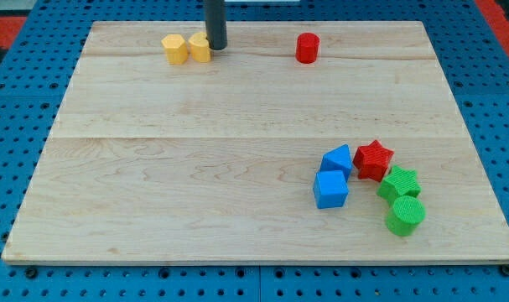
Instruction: Move the yellow blocks to left side
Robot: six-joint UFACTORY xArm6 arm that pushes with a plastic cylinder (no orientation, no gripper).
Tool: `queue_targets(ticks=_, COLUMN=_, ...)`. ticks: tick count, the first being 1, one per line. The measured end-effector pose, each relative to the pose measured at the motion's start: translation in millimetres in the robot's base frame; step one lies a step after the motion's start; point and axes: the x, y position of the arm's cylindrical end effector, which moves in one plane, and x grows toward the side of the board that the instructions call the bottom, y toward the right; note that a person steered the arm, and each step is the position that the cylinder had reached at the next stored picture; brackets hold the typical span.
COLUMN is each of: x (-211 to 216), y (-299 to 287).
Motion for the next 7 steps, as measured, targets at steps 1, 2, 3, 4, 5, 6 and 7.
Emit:
queue_targets(ticks=1, x=-1.3, y=-25.6)
queue_targets(ticks=2, x=0.7, y=-50.3)
queue_targets(ticks=3, x=5.8, y=-77.4)
queue_targets(ticks=4, x=9.8, y=-109.7)
queue_targets(ticks=5, x=17.7, y=-142.1)
queue_targets(ticks=6, x=34.1, y=-167.3)
queue_targets(ticks=7, x=33.9, y=-167.6)
